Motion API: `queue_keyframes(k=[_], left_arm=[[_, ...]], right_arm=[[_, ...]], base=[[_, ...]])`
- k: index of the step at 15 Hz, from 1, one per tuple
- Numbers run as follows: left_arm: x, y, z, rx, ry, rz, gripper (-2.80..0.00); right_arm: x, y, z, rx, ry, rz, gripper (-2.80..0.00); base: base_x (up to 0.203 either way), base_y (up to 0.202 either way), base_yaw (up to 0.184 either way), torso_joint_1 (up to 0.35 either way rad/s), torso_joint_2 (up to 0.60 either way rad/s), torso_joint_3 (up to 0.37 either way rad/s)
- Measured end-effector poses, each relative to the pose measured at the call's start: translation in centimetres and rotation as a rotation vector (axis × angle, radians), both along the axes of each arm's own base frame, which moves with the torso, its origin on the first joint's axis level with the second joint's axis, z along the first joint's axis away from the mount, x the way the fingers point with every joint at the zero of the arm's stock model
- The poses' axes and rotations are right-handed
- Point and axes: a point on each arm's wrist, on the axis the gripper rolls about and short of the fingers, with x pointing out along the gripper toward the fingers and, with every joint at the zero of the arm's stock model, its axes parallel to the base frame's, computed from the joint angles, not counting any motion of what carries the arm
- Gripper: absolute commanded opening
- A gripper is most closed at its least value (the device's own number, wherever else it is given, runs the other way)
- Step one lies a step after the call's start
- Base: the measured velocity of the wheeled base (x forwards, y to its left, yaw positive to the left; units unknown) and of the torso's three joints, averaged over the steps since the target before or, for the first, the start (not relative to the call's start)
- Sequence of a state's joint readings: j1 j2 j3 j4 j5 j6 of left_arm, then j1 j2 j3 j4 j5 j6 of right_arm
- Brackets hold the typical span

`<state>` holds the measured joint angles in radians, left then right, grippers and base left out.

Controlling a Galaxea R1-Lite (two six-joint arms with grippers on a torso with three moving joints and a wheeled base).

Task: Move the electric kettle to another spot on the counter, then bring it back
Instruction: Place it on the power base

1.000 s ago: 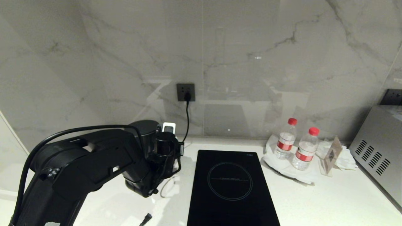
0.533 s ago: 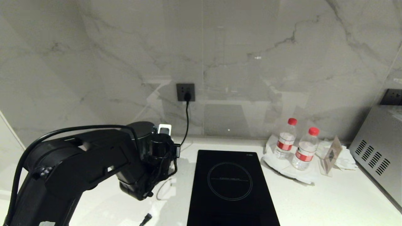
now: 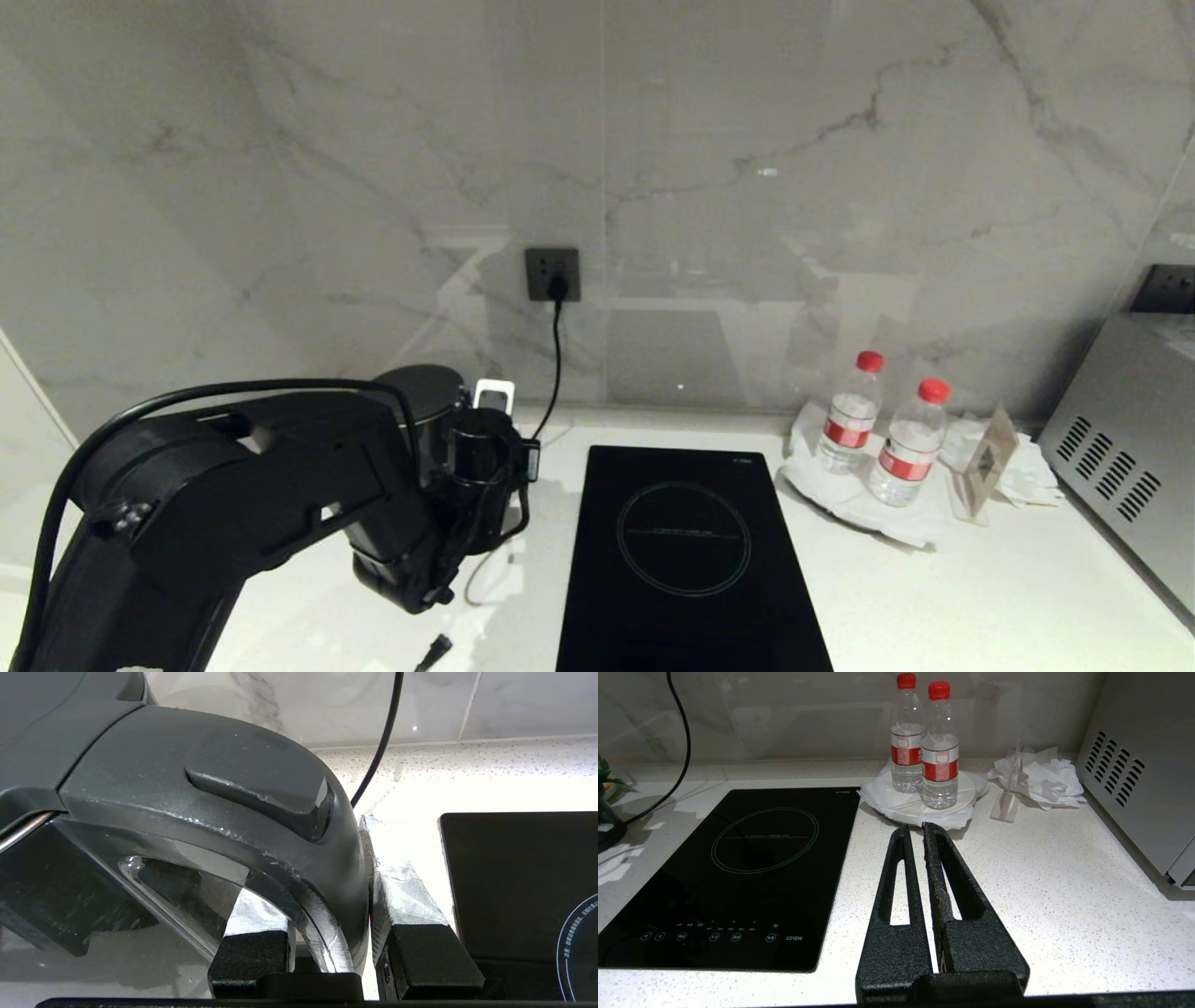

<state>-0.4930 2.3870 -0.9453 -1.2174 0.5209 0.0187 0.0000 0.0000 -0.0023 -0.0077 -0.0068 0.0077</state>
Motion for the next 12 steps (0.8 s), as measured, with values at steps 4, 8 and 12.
queue_keyframes(k=[4, 8, 12], left_arm=[[0.3, 0.3, 0.0, -0.004, -0.004, 0.009, -2.80], [0.6, 1.0, 0.0, -0.006, -0.005, 0.024, -2.80], [0.7, 1.6, -0.1, -0.004, 0.000, 0.037, -2.80]], right_arm=[[0.0, 0.0, 0.0, 0.000, 0.000, 0.000, -2.80], [0.0, 0.0, 0.0, 0.000, 0.000, 0.000, -2.80], [0.0, 0.0, 0.0, 0.000, 0.000, 0.000, -2.80]], base=[[0.000, 0.000, 0.000, 0.000, 0.00, 0.000], [0.000, 0.000, 0.000, 0.000, 0.00, 0.000], [0.000, 0.000, 0.000, 0.000, 0.00, 0.000]])
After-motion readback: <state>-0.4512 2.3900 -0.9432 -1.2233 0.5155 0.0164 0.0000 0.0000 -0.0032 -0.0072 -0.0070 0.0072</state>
